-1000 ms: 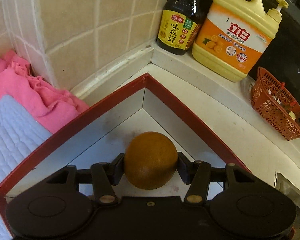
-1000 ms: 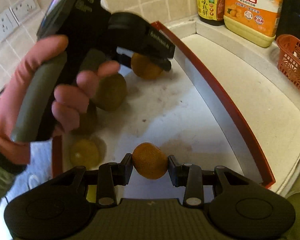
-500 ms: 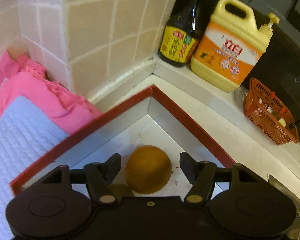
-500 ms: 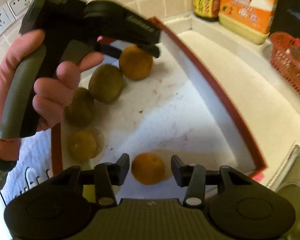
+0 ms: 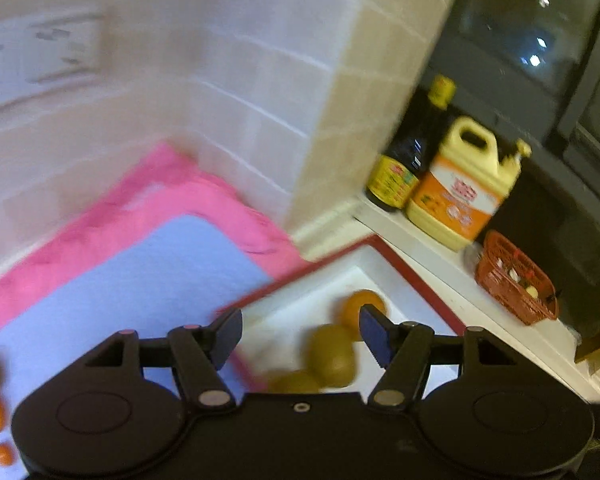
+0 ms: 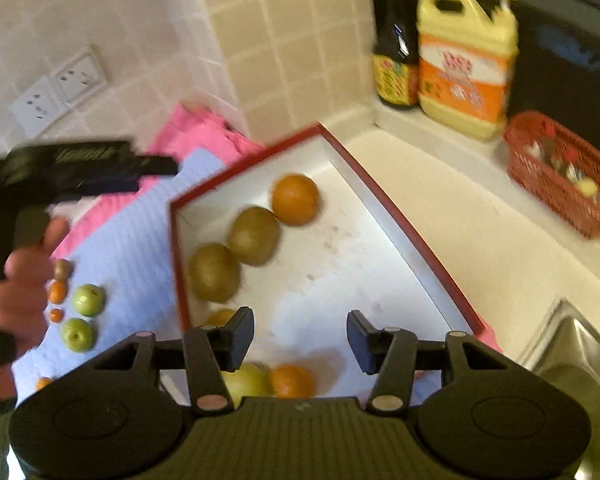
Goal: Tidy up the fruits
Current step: 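Move both tools back toward the remaining fruit on the mat, then grasp a large green apple with the left tool while the right tool grasps another, then carry both green apples into the red box and open both tools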
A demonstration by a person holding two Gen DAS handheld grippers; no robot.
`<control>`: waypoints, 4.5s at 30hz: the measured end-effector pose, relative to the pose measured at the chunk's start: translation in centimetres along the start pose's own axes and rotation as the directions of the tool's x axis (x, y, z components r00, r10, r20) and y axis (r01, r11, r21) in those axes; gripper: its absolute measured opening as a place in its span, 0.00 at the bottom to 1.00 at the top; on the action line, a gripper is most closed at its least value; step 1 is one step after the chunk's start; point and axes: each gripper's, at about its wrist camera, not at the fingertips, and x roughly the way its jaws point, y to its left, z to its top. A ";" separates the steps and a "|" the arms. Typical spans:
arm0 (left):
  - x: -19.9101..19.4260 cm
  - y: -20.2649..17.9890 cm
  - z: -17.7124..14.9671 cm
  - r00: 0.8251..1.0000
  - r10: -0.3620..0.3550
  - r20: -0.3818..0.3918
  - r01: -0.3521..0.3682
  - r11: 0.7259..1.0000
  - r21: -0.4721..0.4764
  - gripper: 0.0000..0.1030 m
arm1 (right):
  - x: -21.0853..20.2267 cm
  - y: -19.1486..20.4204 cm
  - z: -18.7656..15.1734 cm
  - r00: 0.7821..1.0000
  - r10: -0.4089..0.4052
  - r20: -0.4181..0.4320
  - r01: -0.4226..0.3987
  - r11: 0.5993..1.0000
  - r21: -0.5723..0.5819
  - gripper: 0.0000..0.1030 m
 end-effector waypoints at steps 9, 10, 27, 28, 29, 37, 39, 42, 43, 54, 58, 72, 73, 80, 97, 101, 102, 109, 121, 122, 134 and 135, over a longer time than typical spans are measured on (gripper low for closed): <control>-15.0 12.9 -4.1 0.976 0.176 0.131 -0.160 0.979 -0.125 0.76 | -2.1 9.3 2.4 0.989 0.127 0.081 -0.115 0.984 -0.138 0.69; -16.7 14.5 -4.8 0.966 0.217 0.142 -0.197 0.970 -0.142 0.76 | -2.1 10.6 2.5 0.987 0.137 0.088 -0.122 0.979 -0.161 0.71; -28.6 27.7 -23.8 0.855 0.517 -0.033 -0.476 0.759 -0.445 0.78 | 6.4 23.3 -0.1 0.957 0.278 -0.087 -0.289 0.940 -0.179 0.86; -28.1 27.9 -24.1 0.858 0.512 -0.032 -0.469 0.758 -0.452 0.78 | 6.9 23.8 -0.3 0.960 0.262 -0.094 -0.276 0.942 -0.190 0.86; -27.8 28.4 -24.2 0.862 0.506 -0.027 -0.461 0.761 -0.456 0.78 | 7.3 24.3 -0.5 0.964 0.246 -0.100 -0.262 0.945 -0.197 0.86; -21.9 30.2 -22.9 0.827 0.554 -0.096 -0.540 0.733 -0.414 0.78 | 11.7 25.7 -0.8 0.973 0.142 -0.181 -0.181 0.957 -0.226 0.86; -20.7 30.6 -22.7 0.819 0.562 -0.117 -0.557 0.728 -0.400 0.78 | 12.7 25.8 -0.8 0.975 0.118 -0.189 -0.162 0.958 -0.235 0.86; -19.6 31.4 -22.6 0.822 0.554 -0.136 -0.558 0.731 -0.394 0.78 | 14.4 26.0 -0.7 0.974 0.102 -0.203 -0.150 0.961 -0.233 0.86; -19.4 31.6 -22.7 0.824 0.549 -0.140 -0.554 0.731 -0.398 0.78 | 15.0 26.0 -0.7 0.972 0.099 -0.211 -0.148 0.962 -0.231 0.86; -17.9 33.0 -22.6 0.842 0.522 -0.139 -0.528 0.740 -0.418 0.78 | 19.7 27.5 -1.1 0.975 0.040 -0.217 -0.103 0.952 -0.290 0.78; -17.2 32.7 -22.3 0.827 0.544 -0.143 -0.552 0.736 -0.391 0.78 | 21.0 27.6 -1.3 0.971 0.048 -0.233 -0.116 0.951 -0.286 0.74; -17.8 31.6 -22.2 0.811 0.573 -0.117 -0.573 0.737 -0.358 0.60 | 20.4 27.7 -1.4 0.971 0.085 -0.222 -0.152 0.940 -0.305 0.49; -18.2 31.7 -22.3 0.825 0.554 -0.112 -0.550 0.743 -0.382 0.60 | 19.8 27.5 -1.2 0.973 0.098 -0.210 -0.160 0.940 -0.302 0.49; -20.5 27.8 -20.9 0.830 0.557 -0.027 -0.530 0.773 -0.350 0.60 | 14.1 25.9 0.3 0.979 0.178 -0.098 -0.199 0.939 -0.280 0.49; -16.9 9.8 -5.7 0.932 0.231 0.279 -0.250 0.967 0.038 0.61 | -1.4 10.1 4.7 0.973 0.057 0.223 -0.032 0.993 -0.114 0.49; -12.3 4.4 -1.9 0.963 0.068 0.259 -0.108 0.984 0.140 0.61 | -4.0 4.9 5.4 0.966 -0.049 0.254 0.054 0.998 -0.011 0.49; -11.0 3.1 -1.1 0.968 0.032 0.247 -0.075 0.983 0.165 0.61 | -4.4 3.8 5.4 0.964 -0.069 0.257 0.070 0.998 0.007 0.49; -1.1 -4.2 2.2 0.966 -0.255 0.036 0.238 0.938 0.252 0.61 | -4.3 -2.1 4.3 0.963 -0.186 0.195 0.175 0.982 0.072 0.49; 14.5 -10.9 0.2 0.885 -0.319 -0.339 0.390 0.905 0.166 0.61 | 4.4 -5.7 0.9 0.993 -0.088 -0.081 0.093 0.994 0.059 0.49; 15.0 -11.2 -0.1 0.893 -0.290 -0.345 0.367 0.912 0.183 0.61 | 5.0 -5.8 0.8 0.992 -0.077 -0.097 0.082 0.995 0.055 0.49; 18.4 -12.7 -2.2 0.912 -0.176 -0.370 0.288 0.918 0.274 0.61 | 10.2 -6.5 0.7 0.979 -0.019 -0.202 0.031 0.998 0.056 0.49; 18.5 -12.6 -2.3 0.911 -0.171 -0.374 0.285 0.918 0.274 0.61 | 10.3 -6.5 0.6 0.978 -0.020 -0.206 0.032 0.998 0.059 0.49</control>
